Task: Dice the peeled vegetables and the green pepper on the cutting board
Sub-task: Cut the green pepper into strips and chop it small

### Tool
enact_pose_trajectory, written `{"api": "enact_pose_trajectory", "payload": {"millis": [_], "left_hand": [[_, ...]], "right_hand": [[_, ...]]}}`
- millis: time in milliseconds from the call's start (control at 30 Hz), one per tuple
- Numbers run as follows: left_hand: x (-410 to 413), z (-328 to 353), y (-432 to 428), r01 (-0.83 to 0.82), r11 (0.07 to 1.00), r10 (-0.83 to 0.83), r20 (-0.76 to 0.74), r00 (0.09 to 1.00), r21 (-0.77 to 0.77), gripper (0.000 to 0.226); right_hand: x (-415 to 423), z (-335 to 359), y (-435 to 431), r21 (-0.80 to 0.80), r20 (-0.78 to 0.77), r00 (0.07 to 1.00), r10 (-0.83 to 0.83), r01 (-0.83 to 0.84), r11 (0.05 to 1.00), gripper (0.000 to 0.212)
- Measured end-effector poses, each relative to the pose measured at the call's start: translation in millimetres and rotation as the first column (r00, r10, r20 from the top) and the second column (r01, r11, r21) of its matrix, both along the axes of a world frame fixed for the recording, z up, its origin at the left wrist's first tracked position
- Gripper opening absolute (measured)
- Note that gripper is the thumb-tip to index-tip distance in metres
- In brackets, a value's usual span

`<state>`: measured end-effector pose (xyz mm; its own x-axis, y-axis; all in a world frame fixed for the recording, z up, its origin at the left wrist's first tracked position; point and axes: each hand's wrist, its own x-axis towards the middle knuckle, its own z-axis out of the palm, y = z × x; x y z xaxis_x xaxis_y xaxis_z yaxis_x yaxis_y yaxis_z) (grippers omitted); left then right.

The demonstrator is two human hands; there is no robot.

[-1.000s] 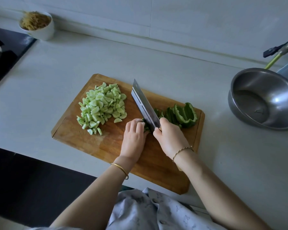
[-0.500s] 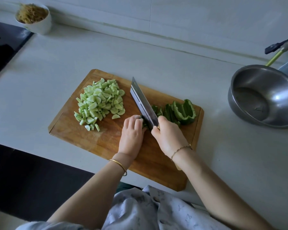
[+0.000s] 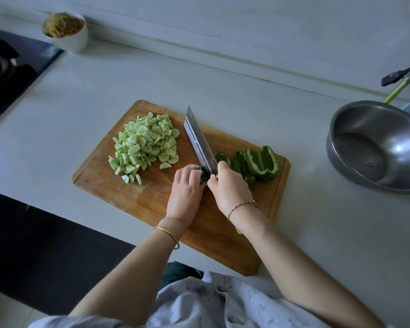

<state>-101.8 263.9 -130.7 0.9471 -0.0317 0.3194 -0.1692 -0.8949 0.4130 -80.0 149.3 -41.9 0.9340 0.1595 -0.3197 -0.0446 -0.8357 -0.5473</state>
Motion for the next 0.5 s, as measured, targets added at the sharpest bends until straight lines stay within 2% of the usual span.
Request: {"api": "enact_pose_trajectory", "payload": {"millis": [67, 133, 333, 500], "left_hand": [[-0.2, -1.2, -1.1, -0.017, 1.000, 0.017, 0.000, 1.000, 0.000, 0.018], [-0.6, -0.1, -4.0, -0.032, 0.999, 0.031, -0.005, 0.999, -0.011, 0.020], [-4.7, 1.0, -8.7, -0.068, 0.998, 0.068, -0.026, 0.997, -0.012, 0.022], [-6.3, 2.6, -8.4, -0.100, 0.992, 0.093, -0.079, 0.993, -0.083, 0.029]], "right_hand": [[-5.1, 1.2, -9.9, 0.012, -0.018, 1.000, 0.012, -0.012, 1.000, 0.011], [-14.3, -0.3, -20.0, 0.017, -0.031, 0.999, 0.015, -0.014, 1.000, 0.011], [-13.6, -7.6, -27.7, 0.195, -0.143, 0.979, -0.142, 0.168, 0.966, 0.013], [-7.7, -9.3, -31.1, 0.251, -0.030, 0.987, -0.156, 0.158, 0.955, 0.019]]}}
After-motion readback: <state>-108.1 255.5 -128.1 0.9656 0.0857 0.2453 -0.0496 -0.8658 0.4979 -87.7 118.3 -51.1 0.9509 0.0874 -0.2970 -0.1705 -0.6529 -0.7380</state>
